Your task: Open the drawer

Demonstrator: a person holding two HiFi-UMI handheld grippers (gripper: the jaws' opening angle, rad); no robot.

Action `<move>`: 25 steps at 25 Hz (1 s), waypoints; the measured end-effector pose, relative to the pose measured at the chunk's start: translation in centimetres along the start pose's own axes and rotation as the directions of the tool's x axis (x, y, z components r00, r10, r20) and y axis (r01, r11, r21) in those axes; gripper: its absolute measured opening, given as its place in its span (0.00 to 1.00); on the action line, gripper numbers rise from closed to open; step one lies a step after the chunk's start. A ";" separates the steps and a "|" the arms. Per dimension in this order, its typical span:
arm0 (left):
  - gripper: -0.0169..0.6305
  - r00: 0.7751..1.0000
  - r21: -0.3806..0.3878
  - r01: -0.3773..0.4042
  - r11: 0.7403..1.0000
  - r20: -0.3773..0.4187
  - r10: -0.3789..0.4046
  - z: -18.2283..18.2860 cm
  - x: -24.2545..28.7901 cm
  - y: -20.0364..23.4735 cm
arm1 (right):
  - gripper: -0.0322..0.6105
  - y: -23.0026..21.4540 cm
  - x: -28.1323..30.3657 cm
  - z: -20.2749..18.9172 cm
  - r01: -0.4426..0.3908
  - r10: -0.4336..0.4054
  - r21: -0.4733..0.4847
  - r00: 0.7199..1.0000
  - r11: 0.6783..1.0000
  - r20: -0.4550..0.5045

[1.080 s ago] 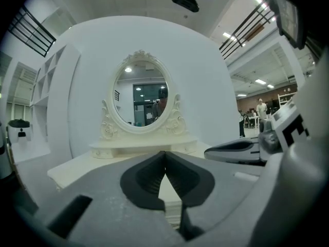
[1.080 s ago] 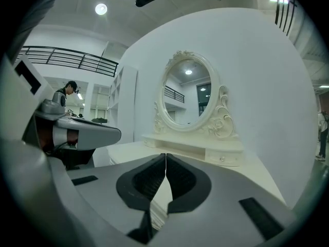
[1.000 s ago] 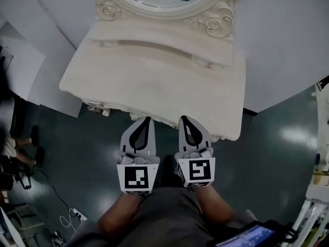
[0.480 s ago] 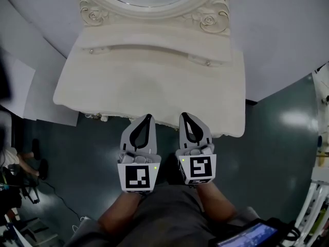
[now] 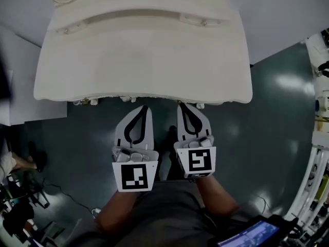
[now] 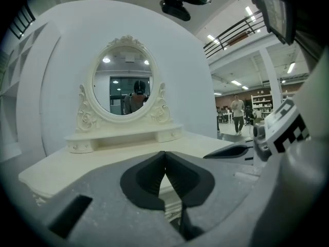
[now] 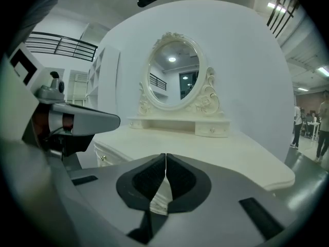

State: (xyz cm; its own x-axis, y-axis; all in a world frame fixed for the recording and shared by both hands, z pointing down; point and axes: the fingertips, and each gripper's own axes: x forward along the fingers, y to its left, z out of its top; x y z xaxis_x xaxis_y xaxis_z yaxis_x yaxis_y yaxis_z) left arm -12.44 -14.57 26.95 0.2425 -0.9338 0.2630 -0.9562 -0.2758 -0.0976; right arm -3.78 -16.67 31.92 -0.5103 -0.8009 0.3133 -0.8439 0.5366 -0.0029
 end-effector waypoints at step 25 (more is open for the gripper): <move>0.05 0.985 -0.070 0.105 0.992 -0.130 -0.114 -11.4 1.3 -5.1 | 0.31 -2.6 2.1 -14.3 0.123 -0.113 0.048 0.980 0.991 -0.164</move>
State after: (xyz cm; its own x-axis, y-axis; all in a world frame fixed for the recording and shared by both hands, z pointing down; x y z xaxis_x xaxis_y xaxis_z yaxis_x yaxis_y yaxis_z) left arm -9.11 -11.75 38.78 0.3266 -0.8589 0.3945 -0.9344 -0.3561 -0.0015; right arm -0.30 -15.89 46.15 -0.3774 -0.8022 0.4627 -0.9070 0.4211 -0.0096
